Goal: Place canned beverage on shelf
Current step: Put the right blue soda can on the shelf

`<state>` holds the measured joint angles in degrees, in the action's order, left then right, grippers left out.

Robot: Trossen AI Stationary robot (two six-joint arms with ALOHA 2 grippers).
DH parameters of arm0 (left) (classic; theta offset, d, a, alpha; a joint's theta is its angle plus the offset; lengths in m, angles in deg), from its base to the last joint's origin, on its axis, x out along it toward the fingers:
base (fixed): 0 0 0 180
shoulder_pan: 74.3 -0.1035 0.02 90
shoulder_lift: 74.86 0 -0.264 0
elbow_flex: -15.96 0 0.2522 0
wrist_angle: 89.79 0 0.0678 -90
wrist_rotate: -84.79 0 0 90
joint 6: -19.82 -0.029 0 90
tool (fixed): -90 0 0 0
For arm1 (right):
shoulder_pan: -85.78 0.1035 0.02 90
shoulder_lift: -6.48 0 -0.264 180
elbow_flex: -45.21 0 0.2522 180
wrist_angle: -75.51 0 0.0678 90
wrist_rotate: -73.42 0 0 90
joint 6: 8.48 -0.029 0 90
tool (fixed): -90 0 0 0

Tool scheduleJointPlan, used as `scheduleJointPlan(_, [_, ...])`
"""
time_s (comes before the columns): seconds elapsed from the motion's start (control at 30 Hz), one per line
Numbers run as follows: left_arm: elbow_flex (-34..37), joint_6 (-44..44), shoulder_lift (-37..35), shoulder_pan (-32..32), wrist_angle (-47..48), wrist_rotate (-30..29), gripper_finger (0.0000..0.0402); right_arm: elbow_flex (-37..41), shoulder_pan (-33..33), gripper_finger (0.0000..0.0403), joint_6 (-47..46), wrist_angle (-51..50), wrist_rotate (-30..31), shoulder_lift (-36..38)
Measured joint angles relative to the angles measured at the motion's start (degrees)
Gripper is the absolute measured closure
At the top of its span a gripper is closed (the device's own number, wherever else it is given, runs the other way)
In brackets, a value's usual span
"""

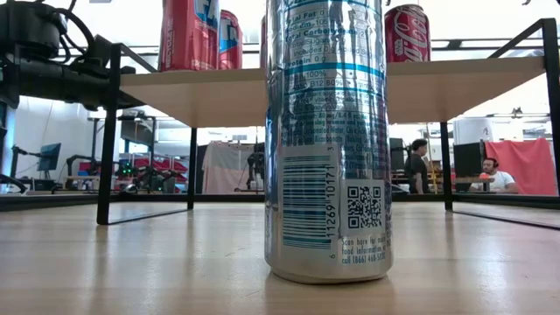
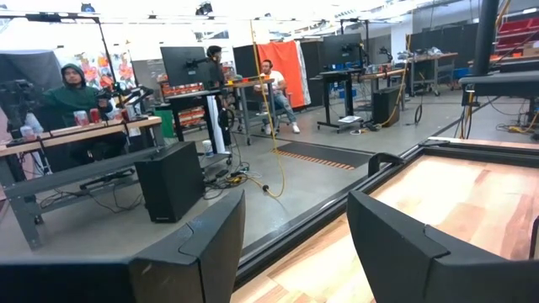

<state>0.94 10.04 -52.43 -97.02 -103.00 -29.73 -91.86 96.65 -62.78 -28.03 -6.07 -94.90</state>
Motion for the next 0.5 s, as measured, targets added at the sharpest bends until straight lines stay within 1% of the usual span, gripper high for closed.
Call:
scheduleJointPlan(0.07, [-0.02, 0.00, 0.01, 0.00, 0.01, 0.00, 0.0207, 0.00, 0.00, 0.0142, -1.03, -0.18, 0.07, 0.00])
scheduleJointPlan(0.2, [0.00, 0.00, -0.01, 0.00, 0.00, -0.01, 0.0207, -0.08, 0.46, 0.0144, 0.16, -0.27, 0.25, 0.01])
scheduleJointPlan(0.5, [-0.01, 0.00, 0.00, 0.01, 0.00, 0.00, 0.0207, -1.46, 0.94, 0.0143, -4.04, -0.37, 1.57, 0.00])
